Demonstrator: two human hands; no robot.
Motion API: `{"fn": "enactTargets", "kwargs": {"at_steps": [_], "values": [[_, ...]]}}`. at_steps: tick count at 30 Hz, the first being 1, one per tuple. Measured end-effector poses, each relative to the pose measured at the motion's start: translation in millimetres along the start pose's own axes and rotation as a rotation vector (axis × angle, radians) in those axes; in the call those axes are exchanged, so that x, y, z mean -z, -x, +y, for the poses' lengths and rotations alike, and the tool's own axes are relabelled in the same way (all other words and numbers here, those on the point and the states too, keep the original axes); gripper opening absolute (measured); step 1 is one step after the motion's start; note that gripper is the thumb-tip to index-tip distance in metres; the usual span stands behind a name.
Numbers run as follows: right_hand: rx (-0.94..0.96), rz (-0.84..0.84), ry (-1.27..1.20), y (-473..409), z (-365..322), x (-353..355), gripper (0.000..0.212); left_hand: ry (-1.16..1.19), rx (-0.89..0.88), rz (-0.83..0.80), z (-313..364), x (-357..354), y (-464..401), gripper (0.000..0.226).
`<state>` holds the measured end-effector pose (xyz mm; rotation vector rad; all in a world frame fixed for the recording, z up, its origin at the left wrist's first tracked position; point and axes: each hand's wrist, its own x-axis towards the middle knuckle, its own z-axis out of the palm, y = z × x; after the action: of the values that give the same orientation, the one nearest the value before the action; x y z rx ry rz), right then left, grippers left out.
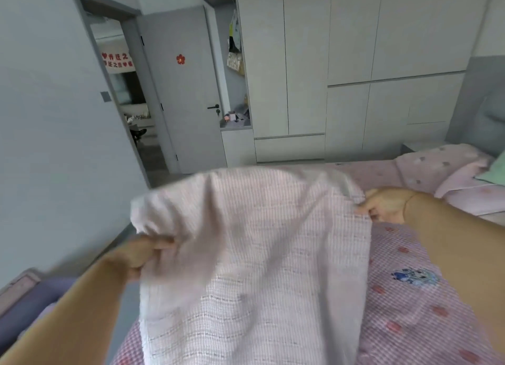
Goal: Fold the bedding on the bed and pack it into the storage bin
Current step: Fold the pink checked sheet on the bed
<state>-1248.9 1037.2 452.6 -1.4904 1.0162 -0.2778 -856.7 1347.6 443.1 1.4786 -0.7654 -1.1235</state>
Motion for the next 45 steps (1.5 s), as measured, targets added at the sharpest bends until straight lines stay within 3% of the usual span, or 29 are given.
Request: {"fn": "enactTargets", "kwargs": {"at_steps": [1,2,6,8,9,12,14,17,18,21,23,26,28,30,33,36,38,40,43,45], "values": [[0.013,0.035,-0.006,-2.7,0.5,-7.2,0.047,-0.043,-0.008,0.043,-4.2,-9.5,-1.6,0.012],[0.047,0.069,-0.035,-2.2,-1.8,-13.5,0.036,-0.048,-0.049,0.085,-7.0,-18.1,-3.3,0.01],[0.257,0.175,-0.363,-4.1,-26.4,-0.2,0.023,0.353,-0.263,0.309,33.4,-5.8,-15.1,0.023],[0.322,0.144,-0.438,3.8,-34.7,16.4,0.023,0.362,-0.353,0.293,44.6,4.1,-5.7,0.046],[0.291,0.123,-0.353,5.5,-33.3,21.8,0.024,0.278,-0.321,0.277,43.9,3.7,-2.1,0.052],[0.109,0.092,0.004,3.8,-16.8,26.8,0.04,0.11,-0.124,0.161,29.3,-2.6,-7.6,0.023],[0.125,0.181,-0.045,-0.5,-16.4,21.9,0.043,0.164,-0.186,0.147,37.7,-2.9,-11.8,0.04],[0.281,0.309,-0.394,0.2,-41.6,18.2,0.016,0.194,-0.341,0.146,65.6,6.5,-14.7,0.01],[0.301,0.294,-0.488,1.2,-50.2,18.9,0.022,0.174,-0.342,0.095,68.0,4.6,-15.8,0.01],[0.298,0.279,-0.418,8.8,-71.4,14.3,0.019,0.03,-0.192,0.049,59.2,-4.7,-21.4,0.032],[0.296,0.351,-0.374,12.2,-78.0,22.4,0.026,0.089,-0.239,0.157,66.8,-6.0,-21.7,0.007],[0.407,0.215,-0.549,24.4,-82.1,38.2,0.034,0.266,-0.406,0.039,92.7,15.1,-16.1,0.025],[0.334,0.021,-0.368,27.7,-68.3,42.3,0.057,0.109,-0.344,-0.017,89.8,12.5,-13.9,0.027],[0.179,0.004,-0.058,30.5,-57.4,37.5,0.046,-0.007,-0.242,0.03,82.8,1.7,-18.8,0.031],[0.274,0.205,-0.152,35.7,-66.4,32.0,0.013,0.021,-0.301,0.175,102.0,-14.8,-17.1,0.013],[0.479,0.136,-0.524,43.4,-79.3,42.3,0.029,0.137,-0.373,0.18,125.8,-18.6,-14.6,0.03],[0.414,0.145,-0.414,47.2,-79.7,46.4,0.027,0.057,-0.342,0.23,128.0,-23.8,-11.5,0.02],[0.354,0.219,-0.327,42.0,-75.8,53.0,0.016,0.04,-0.307,0.379,127.6,-21.4,-16.6,0.003],[0.45,0.323,-0.521,33.1,-71.3,54.5,0.014,0.126,-0.349,0.495,135.7,-17.0,-20.9,0.008],[0.376,0.42,-0.455,29.0,-69.3,48.8,0.02,0.107,-0.356,0.52,135.7,-13.5,-24.3,0.012]]}}
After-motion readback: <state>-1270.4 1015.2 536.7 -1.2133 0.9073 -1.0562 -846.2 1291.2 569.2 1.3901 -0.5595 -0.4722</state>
